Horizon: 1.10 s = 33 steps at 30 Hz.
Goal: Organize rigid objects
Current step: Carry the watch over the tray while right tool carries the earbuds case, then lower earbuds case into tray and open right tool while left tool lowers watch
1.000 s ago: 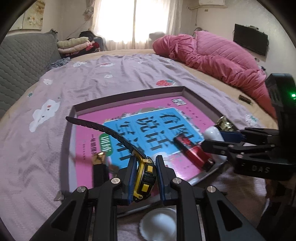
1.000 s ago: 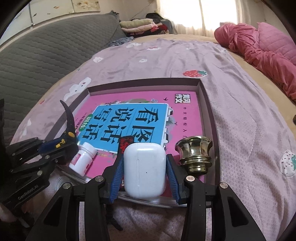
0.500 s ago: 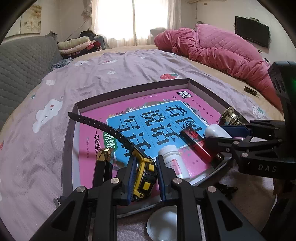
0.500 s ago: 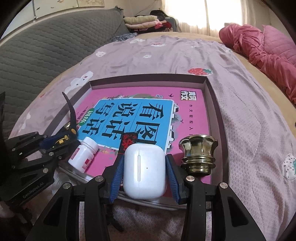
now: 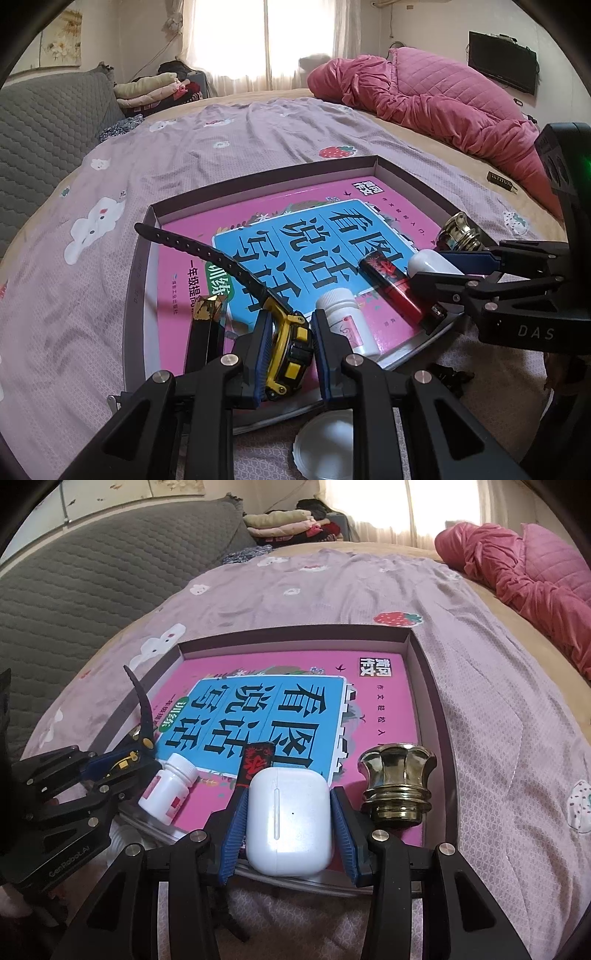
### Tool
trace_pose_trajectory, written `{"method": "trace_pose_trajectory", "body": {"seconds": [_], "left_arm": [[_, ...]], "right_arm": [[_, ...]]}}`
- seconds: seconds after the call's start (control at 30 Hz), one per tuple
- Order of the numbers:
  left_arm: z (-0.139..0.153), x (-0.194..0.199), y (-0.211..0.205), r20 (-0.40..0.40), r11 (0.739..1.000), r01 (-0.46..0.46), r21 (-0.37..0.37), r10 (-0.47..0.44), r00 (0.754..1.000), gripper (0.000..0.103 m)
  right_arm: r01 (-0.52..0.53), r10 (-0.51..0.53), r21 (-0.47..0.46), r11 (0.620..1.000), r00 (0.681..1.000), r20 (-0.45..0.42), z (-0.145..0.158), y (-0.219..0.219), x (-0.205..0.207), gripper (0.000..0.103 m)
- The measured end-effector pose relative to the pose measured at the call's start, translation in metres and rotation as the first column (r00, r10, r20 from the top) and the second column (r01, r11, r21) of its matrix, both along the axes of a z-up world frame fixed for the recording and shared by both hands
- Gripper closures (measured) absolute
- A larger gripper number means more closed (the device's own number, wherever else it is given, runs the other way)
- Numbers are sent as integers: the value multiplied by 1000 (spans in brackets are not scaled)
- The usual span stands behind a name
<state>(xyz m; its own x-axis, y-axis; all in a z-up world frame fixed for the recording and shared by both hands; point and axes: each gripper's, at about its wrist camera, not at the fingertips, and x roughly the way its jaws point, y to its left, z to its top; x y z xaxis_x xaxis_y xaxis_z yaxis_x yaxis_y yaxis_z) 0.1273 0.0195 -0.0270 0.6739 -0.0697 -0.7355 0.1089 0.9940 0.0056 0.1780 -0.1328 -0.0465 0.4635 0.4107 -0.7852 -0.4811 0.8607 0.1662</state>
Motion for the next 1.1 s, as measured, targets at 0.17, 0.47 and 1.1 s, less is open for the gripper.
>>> {"method": "trace_pose_trajectory", "body": {"seconds": [0.17,0.47,1.1], "left_arm": [[0,0,0,-2,1000,-1,-4,1,1000,81],[0,0,0,-1,1000,0,-4,0,1000,81],[0,1,-1,-21,998,13,-57,-15,1000,80]], "right_arm": [[3,-3,14,1000,1000,-2,1,-1,-1,57],[-7,7,30,1000,1000,-4,3,2,-4,53],[-19,17,67,998,999,32,13,-1,-6,52]]}}
